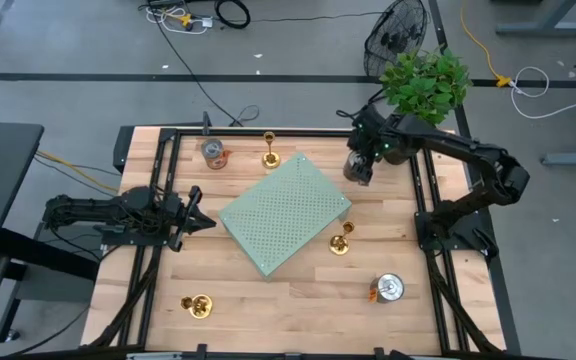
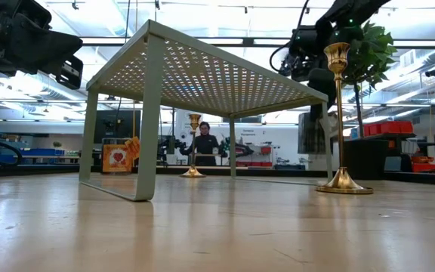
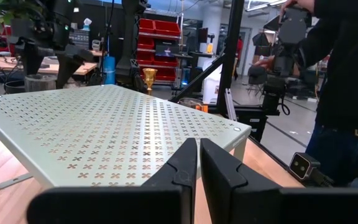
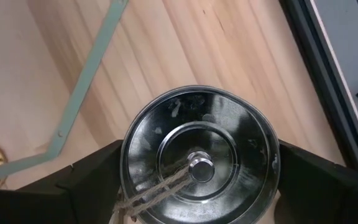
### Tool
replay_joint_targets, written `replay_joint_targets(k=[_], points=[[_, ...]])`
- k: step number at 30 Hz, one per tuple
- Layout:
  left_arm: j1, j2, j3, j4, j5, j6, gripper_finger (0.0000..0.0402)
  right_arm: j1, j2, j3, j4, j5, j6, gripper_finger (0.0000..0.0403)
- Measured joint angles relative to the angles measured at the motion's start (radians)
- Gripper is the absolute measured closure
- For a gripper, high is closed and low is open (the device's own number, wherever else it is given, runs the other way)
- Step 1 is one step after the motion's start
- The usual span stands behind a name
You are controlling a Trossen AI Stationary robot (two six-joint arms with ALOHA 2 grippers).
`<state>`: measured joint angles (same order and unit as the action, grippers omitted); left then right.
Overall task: Pick & Place candle stick holders
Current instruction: Put the top right silver scented candle on the shelf
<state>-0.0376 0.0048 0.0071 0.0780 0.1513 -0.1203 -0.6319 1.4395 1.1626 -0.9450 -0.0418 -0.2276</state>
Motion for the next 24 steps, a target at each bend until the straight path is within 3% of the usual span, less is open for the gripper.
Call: replay_joint_targets(k=[24], points=[[0.000,0.000,0.000,0.000,0.000,0.000,0.0376,0.000,0.000,0.250,-0.220,0.034,-0.043,0.0034]])
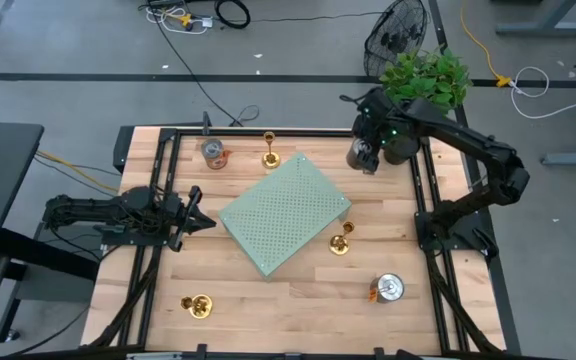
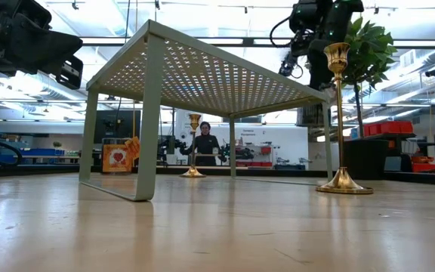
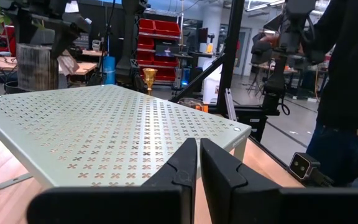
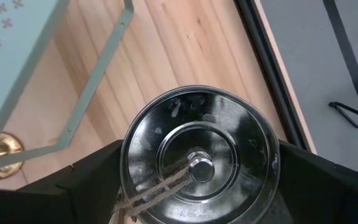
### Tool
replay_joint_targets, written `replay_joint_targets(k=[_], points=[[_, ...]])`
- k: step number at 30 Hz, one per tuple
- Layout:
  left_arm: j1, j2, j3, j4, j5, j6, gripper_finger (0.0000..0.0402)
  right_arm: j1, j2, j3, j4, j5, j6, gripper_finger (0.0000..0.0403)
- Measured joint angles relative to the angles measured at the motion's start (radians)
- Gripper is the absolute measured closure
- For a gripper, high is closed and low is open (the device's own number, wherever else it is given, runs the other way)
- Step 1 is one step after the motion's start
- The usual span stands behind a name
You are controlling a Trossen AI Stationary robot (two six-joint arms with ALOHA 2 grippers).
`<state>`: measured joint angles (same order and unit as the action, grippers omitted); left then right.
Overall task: Pick & Place candle stick holders
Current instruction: Put the top right silver scented candle on the shelf
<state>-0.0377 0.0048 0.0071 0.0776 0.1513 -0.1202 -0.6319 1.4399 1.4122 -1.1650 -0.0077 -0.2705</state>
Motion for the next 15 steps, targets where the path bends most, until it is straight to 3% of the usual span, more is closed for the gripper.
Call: replay_joint_targets(k=[15], points=[[0.000,0.000,0.000,0.000,0.000,0.000,0.0376,0.000,0.000,0.116,-0.050,0.000,-0.017,0.0034]])
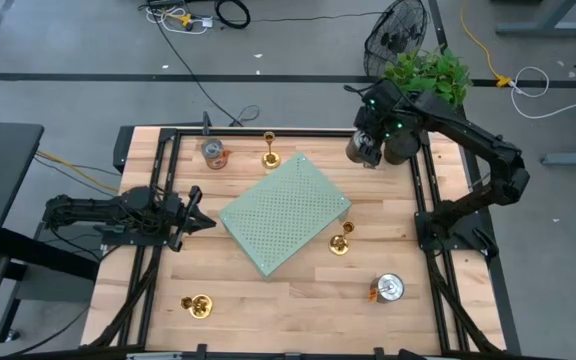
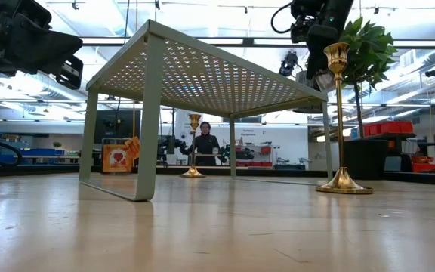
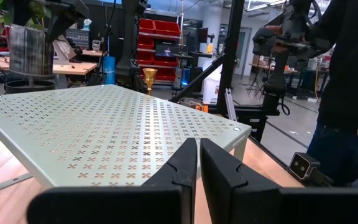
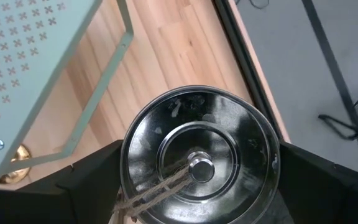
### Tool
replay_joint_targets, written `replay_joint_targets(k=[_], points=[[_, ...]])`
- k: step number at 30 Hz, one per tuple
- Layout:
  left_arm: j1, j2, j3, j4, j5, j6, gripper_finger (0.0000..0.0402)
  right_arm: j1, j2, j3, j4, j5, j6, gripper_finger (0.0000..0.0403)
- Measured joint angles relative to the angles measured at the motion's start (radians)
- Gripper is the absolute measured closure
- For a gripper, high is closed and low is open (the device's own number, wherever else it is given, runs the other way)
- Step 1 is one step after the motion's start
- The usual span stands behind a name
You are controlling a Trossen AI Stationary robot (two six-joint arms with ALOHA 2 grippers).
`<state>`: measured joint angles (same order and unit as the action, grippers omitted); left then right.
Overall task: Pick & Place candle stick holders
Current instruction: Put the top right silver scented candle on the shelf
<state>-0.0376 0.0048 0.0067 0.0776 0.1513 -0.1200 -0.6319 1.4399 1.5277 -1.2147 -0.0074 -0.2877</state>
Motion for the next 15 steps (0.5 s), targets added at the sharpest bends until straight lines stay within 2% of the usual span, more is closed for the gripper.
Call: replay_joint_targets(k=[15], points=[[0.000,0.000,0.000,0.000,0.000,0.000,0.0376,0.101,0.000,0.005,0.110,0.052,-0.153,0.0034]])
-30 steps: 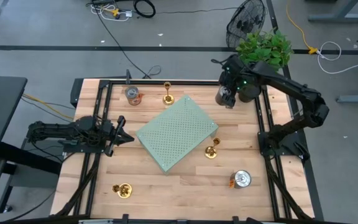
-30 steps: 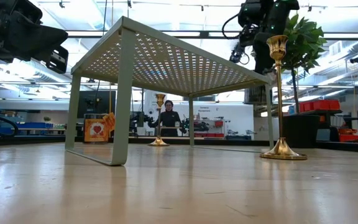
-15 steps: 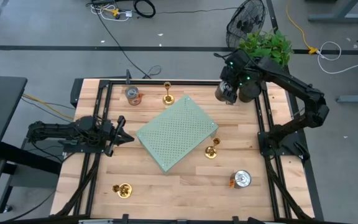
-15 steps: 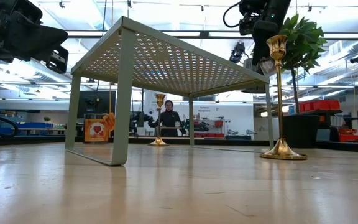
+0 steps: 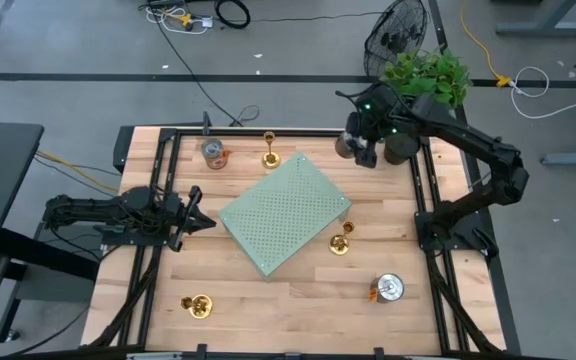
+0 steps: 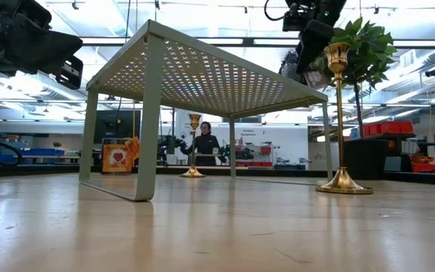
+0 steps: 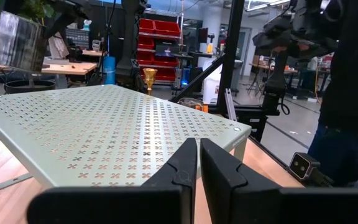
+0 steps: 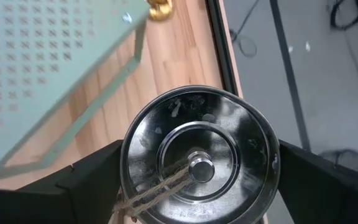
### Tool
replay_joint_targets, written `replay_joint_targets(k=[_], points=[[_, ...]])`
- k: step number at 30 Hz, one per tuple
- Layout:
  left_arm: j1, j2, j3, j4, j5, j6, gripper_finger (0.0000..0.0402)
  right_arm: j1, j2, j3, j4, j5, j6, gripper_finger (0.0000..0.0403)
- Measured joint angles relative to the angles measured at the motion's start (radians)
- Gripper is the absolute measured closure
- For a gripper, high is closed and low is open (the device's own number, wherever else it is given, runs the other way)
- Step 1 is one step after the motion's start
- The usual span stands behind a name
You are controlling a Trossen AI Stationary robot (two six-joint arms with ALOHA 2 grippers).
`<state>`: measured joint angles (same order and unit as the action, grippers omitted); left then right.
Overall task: Pick & Place candle stick holders
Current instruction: Put the top right silver scented candle on the shelf
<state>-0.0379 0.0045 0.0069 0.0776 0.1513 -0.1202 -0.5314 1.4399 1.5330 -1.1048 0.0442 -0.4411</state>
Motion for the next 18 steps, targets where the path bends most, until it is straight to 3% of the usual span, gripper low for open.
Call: replay_joint_targets(k=[11,18], points=[[0.000,0.000,0.000,0.000,0.000,0.000,0.0376,0.066,0.002,0.010,0.036,-0.012,0.012,0.0034],[0.000,0.000,0.000,0.000,0.000,0.000,0.0376,0.102,0.002,0.082,0.041,-0.124,-0.024,0.0034]])
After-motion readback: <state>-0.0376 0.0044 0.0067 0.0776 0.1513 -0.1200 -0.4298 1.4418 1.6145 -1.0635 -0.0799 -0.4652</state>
